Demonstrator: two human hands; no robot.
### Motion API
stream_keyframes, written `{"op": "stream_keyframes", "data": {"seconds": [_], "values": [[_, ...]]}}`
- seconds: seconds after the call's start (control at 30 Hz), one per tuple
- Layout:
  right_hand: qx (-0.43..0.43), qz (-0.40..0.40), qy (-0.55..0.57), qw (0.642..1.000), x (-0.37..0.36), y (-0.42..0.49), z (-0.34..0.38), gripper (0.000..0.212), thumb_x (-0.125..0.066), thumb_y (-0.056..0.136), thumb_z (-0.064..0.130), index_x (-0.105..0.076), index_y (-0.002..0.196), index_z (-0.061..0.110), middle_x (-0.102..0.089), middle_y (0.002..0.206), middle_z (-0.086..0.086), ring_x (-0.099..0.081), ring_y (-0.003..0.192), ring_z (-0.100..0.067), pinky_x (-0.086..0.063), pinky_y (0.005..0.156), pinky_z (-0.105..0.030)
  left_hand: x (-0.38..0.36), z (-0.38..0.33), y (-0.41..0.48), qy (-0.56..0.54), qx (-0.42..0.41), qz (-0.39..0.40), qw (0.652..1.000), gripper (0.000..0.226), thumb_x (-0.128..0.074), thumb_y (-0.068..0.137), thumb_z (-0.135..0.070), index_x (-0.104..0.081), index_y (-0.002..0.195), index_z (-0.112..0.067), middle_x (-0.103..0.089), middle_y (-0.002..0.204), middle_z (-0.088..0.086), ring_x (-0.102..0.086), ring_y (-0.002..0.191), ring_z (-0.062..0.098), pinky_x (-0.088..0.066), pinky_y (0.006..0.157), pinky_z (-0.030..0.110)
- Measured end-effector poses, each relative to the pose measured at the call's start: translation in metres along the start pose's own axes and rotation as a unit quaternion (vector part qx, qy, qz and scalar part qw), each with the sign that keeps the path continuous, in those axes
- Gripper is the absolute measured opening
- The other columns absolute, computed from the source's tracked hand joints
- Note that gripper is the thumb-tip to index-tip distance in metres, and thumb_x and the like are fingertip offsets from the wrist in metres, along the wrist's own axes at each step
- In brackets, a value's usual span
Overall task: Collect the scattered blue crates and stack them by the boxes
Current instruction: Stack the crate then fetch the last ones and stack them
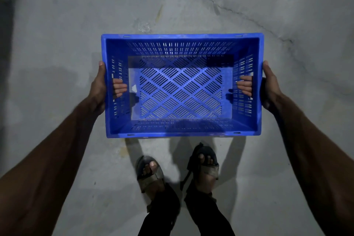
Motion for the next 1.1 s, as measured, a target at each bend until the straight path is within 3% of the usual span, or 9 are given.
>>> {"op": "stream_keyframes", "data": {"seconds": [0.13,0.4,0.6,0.67,0.77,0.83,0.97,1.03,1.1], "values": [[-0.003,0.013,0.014,1.000,0.001,0.006,-0.004,0.094,-0.020,0.092,0.085,-0.068,0.115,0.008,-0.079,0.107,-0.011,-0.077,0.099,-0.021,-0.056,0.092,-0.031,-0.005,0.002,0.001,0.002,0.012,0.001,1.000,0.098,-0.014,0.091,-0.087,-0.066,0.107,-0.006,-0.078,0.093,0.011,-0.077,0.080,0.019,-0.056,0.075,0.031],[-0.030,-0.023,0.000,0.999,-0.004,-0.006,0.001,0.095,-0.015,0.094,0.083,-0.066,0.098,0.003,-0.078,0.076,-0.010,-0.076,0.067,-0.021,-0.059,0.058,-0.025,-0.005,0.002,-0.015,-0.006,0.011,-0.063,0.998,0.096,-0.020,0.088,-0.090,-0.065,0.083,-0.005,-0.070,0.060,0.009,-0.067,0.052,0.018,-0.052,0.048,0.023],[-0.037,-0.038,0.001,0.999,-0.001,-0.066,0.014,0.098,-0.021,0.091,0.087,-0.065,0.096,-0.001,-0.072,0.094,-0.023,-0.074,0.065,-0.026,-0.056,0.055,-0.027,0.013,0.002,-0.077,-0.035,0.006,-0.081,0.996,0.099,-0.035,0.076,-0.097,-0.066,0.080,-0.004,-0.066,0.063,0.012,-0.064,0.052,0.022,-0.054,0.051,0.027],[-0.043,-0.036,-0.019,0.998,0.003,-0.102,0.021,0.106,-0.033,0.077,0.097,-0.065,0.099,-0.002,-0.072,0.096,-0.025,-0.073,0.067,-0.027,-0.055,0.060,-0.031,0.018,-0.003,-0.109,-0.043,0.012,-0.079,0.996,0.103,-0.038,0.072,-0.100,-0.068,0.084,-0.001,-0.068,0.063,0.013,-0.065,0.054,0.024,-0.055,0.058,0.032],[-0.038,-0.038,-0.013,0.998,0.005,-0.169,0.041,0.132,-0.054,0.023,0.108,-0.065,0.097,0.000,-0.076,0.076,-0.018,-0.074,0.061,-0.025,-0.056,0.052,-0.025,0.029,-0.025,-0.176,-0.050,0.025,-0.097,0.994,0.103,-0.041,0.073,-0.098,-0.069,0.086,0.000,-0.069,0.065,0.015,-0.066,0.053,0.025,-0.057,0.060,0.034],[-0.039,-0.040,-0.002,0.998,0.005,-0.228,0.057,0.133,-0.057,0.014,0.106,-0.064,0.095,0.001,-0.075,0.070,-0.015,-0.072,0.059,-0.024,-0.055,0.049,-0.025,0.039,-0.043,-0.225,-0.050,0.032,-0.112,0.992,0.098,-0.041,0.080,-0.093,-0.069,0.086,0.001,-0.069,0.064,0.016,-0.067,0.052,0.024,-0.057,0.059,0.033],[-0.058,-0.064,-0.023,0.996,0.003,-0.350,0.095,0.091,-0.038,0.080,0.092,-0.060,0.087,0.004,-0.066,0.075,-0.016,-0.067,0.054,-0.022,-0.049,0.049,-0.026,0.068,-0.076,-0.331,-0.080,0.048,-0.090,0.992,0.100,-0.054,0.049,-0.104,-0.064,0.074,-0.007,-0.059,0.054,0.009,-0.058,0.048,0.022,-0.052,0.055,0.031],[-0.058,-0.073,-0.015,0.996,0.006,-0.400,0.112,0.084,-0.031,0.093,0.082,-0.060,0.088,0.003,-0.067,0.075,-0.016,-0.067,0.054,-0.022,-0.049,0.049,-0.026,0.084,-0.091,-0.381,-0.081,0.053,-0.086,0.992,0.098,-0.054,0.044,-0.106,-0.061,0.068,-0.011,-0.058,0.053,0.007,-0.057,0.048,0.022,-0.051,0.054,0.031],[-0.064,-0.065,-0.022,0.996,0.006,-0.451,0.128,0.084,-0.033,0.091,0.083,-0.059,0.087,0.004,-0.068,0.066,-0.013,-0.066,0.051,-0.022,-0.049,0.049,-0.026,0.095,-0.113,-0.434,-0.075,0.040,-0.080,0.993,0.093,-0.050,0.060,-0.102,-0.063,0.069,-0.011,-0.062,0.056,0.009,-0.060,0.050,0.023,-0.053,0.058,0.035]]}}
Point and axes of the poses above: each hand's wrist, its own y-axis towards the middle knuckle, its own x-axis out of the back of the hand, z = x × y, the point moved 3 cm from there along y, towards the middle knuckle
